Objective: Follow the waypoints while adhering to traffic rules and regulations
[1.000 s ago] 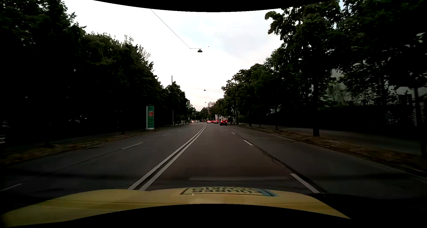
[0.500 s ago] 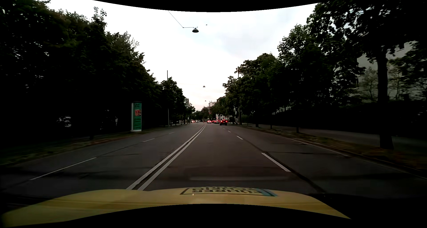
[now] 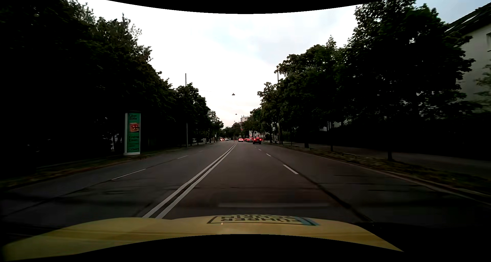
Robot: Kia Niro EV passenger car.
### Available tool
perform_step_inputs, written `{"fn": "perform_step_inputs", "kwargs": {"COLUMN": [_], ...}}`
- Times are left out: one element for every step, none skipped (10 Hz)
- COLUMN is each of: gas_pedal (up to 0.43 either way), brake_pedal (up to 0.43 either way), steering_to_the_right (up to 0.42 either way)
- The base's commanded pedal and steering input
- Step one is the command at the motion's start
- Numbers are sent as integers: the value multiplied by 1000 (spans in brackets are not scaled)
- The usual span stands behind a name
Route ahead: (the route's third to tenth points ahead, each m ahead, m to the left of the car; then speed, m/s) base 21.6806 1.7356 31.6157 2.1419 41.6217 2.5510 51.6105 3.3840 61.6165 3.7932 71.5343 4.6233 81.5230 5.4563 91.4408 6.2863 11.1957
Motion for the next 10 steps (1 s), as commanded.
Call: {"fn": "perform_step_inputs", "kwargs": {"gas_pedal": [28, 28, 28, 28, 28, 28, 0, 0, 0, 0], "brake_pedal": [0, 0, 0, 0, 0, 0, 0, 0, 0, 0], "steering_to_the_right": [-8, -9, -9, -9, -9, -8, -8, -8, -8, -8]}}
